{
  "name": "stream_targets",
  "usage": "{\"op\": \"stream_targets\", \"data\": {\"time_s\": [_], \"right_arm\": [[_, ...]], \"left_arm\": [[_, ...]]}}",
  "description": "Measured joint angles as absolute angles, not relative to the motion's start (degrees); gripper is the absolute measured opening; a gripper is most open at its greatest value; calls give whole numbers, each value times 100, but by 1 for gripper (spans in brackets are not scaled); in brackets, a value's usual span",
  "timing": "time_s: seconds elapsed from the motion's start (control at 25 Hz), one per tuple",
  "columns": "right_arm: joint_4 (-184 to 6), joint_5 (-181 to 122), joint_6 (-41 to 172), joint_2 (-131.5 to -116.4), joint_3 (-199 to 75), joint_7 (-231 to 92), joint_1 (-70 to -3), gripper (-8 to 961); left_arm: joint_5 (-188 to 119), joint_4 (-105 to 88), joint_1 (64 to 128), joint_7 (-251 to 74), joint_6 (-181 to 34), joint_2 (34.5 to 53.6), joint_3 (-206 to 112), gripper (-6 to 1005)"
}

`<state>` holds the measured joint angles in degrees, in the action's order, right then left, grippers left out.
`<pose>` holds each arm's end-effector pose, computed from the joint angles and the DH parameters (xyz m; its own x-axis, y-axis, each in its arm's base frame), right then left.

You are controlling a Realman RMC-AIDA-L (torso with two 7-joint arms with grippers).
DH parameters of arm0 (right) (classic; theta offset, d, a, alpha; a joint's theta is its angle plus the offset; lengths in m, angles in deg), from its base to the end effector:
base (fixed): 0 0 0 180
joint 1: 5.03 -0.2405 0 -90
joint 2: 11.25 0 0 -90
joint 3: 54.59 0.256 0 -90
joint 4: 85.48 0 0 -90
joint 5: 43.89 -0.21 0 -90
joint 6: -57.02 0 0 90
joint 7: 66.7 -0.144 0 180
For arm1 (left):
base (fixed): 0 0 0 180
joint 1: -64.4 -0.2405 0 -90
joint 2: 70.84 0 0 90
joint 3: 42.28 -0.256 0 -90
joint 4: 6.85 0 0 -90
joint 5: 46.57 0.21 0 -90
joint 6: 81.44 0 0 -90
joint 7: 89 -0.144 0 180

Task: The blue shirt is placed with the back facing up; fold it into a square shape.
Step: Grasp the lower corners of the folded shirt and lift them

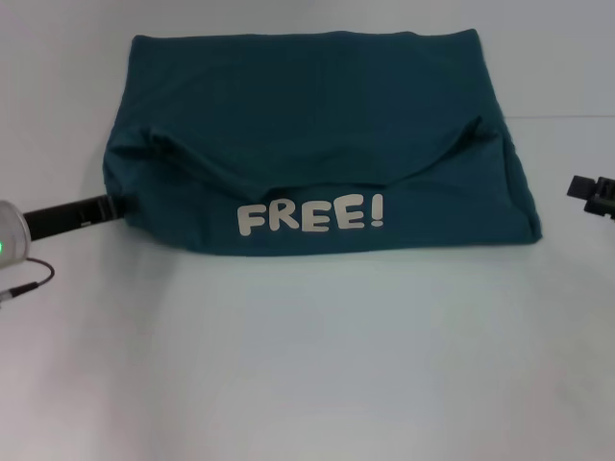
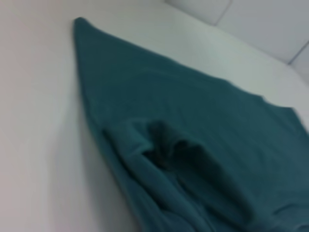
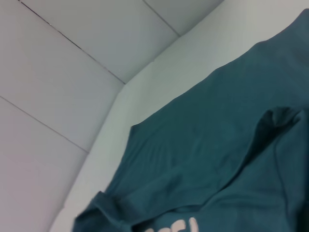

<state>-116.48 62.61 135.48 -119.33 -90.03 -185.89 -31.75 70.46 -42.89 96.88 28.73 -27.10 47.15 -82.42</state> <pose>0.3343 0.3492 0.0852 0.1462 -0.7082 -0.6907 -0.9638 -0.2594 0.0620 -0.3160 0.3949 0.0225 0.3206 0.6749 0.6647 0.9468 -0.2067 -0.2468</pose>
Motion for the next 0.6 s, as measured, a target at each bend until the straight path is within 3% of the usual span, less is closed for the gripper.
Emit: {"op": "stream_targets", "data": {"time_s": [0.04, 0.4, 0.6], "right_arm": [[-11653, 6305, 13545, -11892, -8999, -18591, -3195, 684], [-12102, 7384, 12965, -11717, -9062, -19410, -3652, 682], [-12004, 8990, 12366, -11763, -9093, -20382, -4298, 682]], "left_arm": [[7040, -4383, 9685, 2990, -2558, 4708, -8232, 60], [7093, -4521, 9813, 4460, -2229, 4464, -8196, 49], [7144, -4517, 9847, 4581, -2259, 4429, -8157, 48]]}}
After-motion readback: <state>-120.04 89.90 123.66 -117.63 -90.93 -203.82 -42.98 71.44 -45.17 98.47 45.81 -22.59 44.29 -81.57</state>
